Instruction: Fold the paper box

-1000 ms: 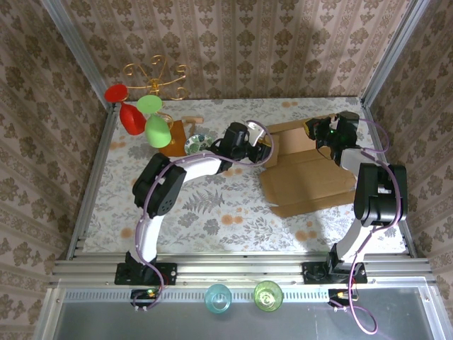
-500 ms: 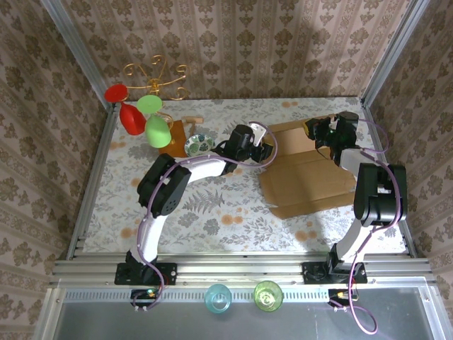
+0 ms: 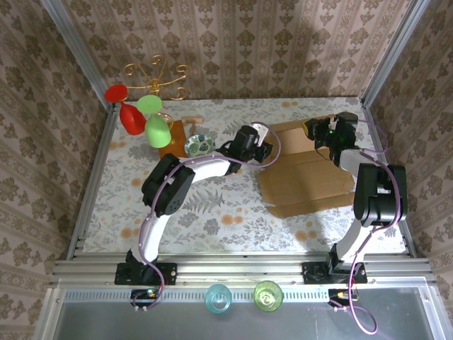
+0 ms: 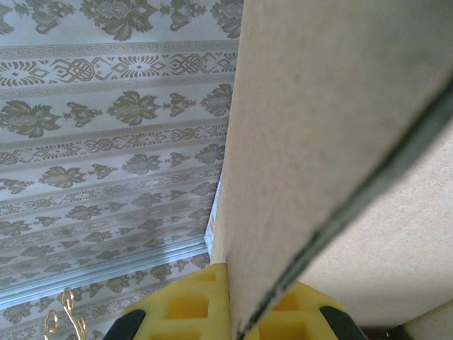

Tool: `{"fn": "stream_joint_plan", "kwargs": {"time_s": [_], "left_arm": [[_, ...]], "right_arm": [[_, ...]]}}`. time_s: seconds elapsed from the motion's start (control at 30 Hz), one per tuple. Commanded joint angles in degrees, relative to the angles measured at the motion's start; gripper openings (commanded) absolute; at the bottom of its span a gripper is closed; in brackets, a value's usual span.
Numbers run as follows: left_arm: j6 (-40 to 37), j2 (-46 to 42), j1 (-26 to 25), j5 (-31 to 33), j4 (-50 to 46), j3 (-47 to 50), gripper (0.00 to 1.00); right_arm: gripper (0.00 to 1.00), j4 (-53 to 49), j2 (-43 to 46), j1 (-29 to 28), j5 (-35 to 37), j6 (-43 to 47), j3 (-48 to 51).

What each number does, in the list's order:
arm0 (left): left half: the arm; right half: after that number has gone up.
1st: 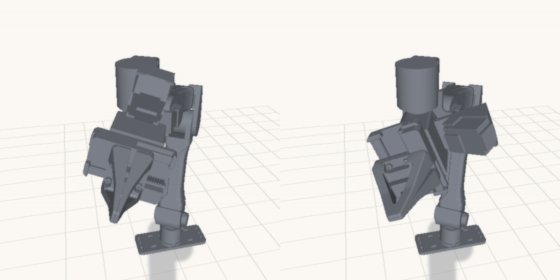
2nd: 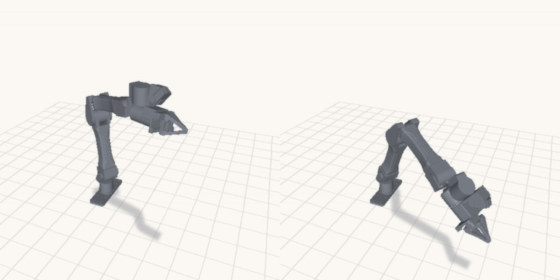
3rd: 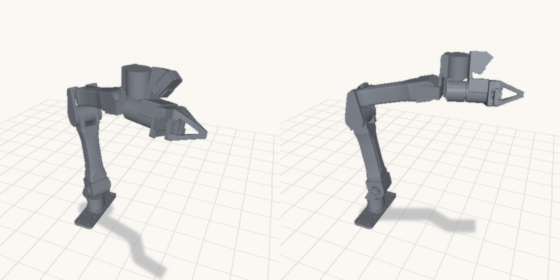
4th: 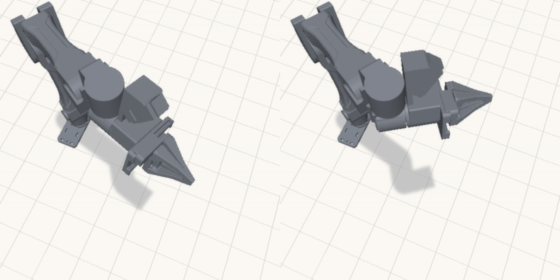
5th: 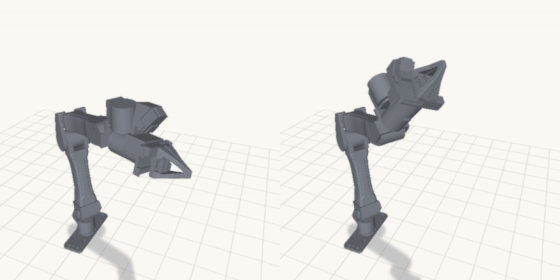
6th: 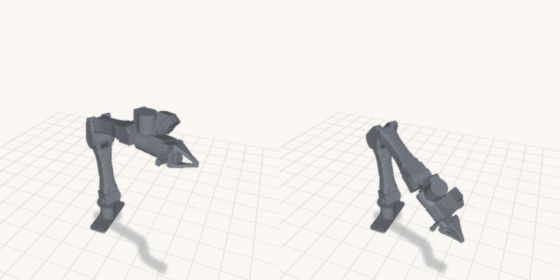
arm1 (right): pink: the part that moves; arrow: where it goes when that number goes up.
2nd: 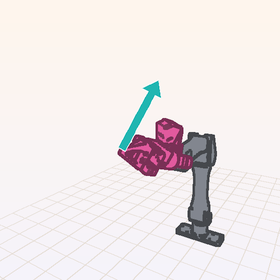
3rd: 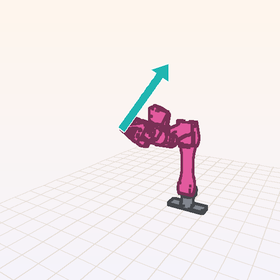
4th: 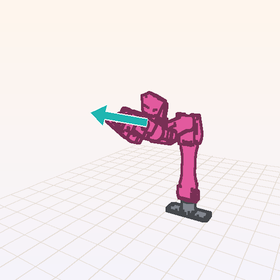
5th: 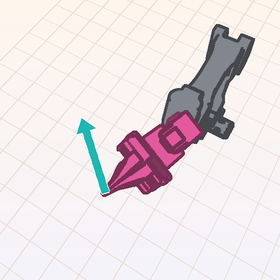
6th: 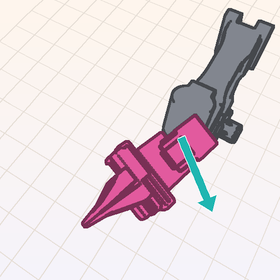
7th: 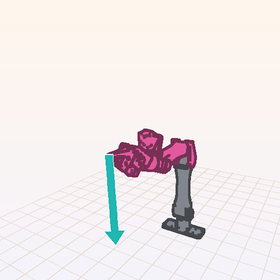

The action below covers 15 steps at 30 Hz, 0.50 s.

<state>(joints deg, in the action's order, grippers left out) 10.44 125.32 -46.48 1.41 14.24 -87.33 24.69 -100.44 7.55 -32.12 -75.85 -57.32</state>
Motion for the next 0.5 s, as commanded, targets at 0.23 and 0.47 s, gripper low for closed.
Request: {"fn": "stream_joint_plan", "kwargs": {"time_s": [0.23,0.47], "left_arm": [[2.1,6.0,-2.4,20.0,-14.8,-9.3,0.27],[1.2,6.7,-3.0,23.5,-16.8,-11.1,0.04]], "right_arm": [[0.00,-0.6,3.0,-2.0,1.9,-3.9,4.7],[0.00,-0.9,4.2,-2.2,2.3,-4.6,5.5]]}}
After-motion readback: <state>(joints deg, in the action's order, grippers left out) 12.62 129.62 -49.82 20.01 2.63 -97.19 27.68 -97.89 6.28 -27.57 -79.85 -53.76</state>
